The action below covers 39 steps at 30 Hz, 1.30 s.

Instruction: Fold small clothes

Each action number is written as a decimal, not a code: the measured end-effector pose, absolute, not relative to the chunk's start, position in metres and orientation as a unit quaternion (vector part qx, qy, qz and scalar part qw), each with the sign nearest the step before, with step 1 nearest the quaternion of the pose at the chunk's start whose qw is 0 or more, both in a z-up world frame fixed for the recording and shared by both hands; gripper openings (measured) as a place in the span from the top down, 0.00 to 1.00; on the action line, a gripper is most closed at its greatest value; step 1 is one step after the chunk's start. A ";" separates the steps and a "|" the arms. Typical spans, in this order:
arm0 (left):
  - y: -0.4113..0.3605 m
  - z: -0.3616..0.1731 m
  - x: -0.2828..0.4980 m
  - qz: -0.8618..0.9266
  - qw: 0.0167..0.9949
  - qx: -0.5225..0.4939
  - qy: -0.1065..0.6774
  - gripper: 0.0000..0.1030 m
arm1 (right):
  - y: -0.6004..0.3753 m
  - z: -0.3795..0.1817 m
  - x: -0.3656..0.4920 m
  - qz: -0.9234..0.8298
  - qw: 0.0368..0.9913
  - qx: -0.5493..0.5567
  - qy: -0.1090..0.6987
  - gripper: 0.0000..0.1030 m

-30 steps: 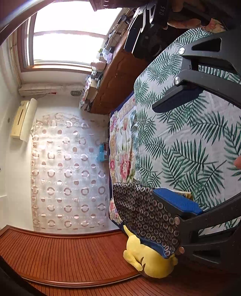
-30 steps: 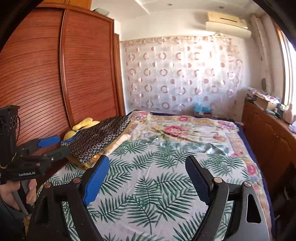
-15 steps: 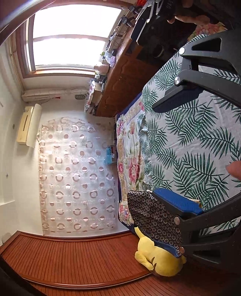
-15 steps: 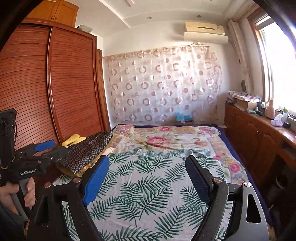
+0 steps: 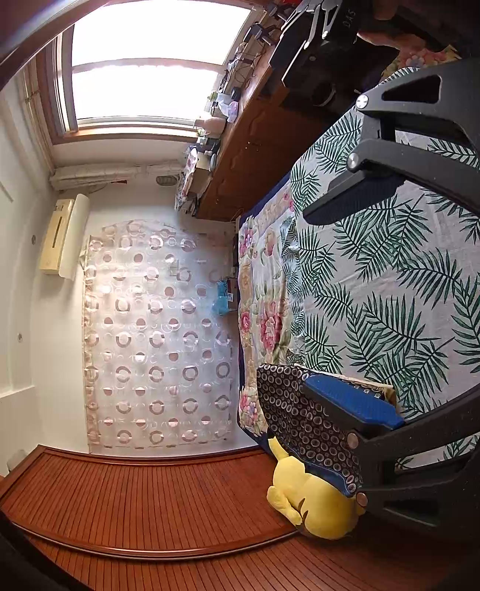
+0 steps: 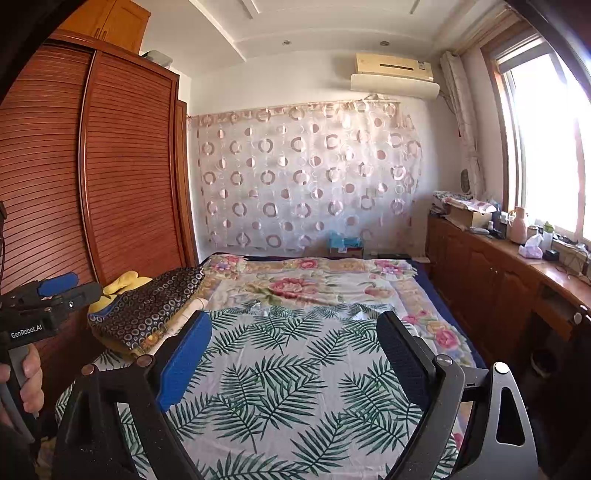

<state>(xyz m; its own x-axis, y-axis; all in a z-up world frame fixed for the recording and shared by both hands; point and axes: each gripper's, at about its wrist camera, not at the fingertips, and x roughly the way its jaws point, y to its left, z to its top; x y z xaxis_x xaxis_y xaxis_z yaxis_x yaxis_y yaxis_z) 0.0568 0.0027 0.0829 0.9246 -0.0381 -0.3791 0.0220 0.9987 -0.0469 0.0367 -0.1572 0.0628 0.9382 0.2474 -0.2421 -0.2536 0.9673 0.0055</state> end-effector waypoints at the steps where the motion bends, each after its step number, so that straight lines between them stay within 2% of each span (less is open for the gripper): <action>1: 0.003 0.082 0.057 -0.014 0.981 -0.021 0.194 0.18 | -0.156 0.062 0.037 0.128 0.984 -0.012 0.123 0.11; 39: 0.006 0.078 0.056 -0.008 0.981 -0.020 0.194 0.18 | -0.172 0.069 0.046 0.132 0.983 -0.010 0.129 0.11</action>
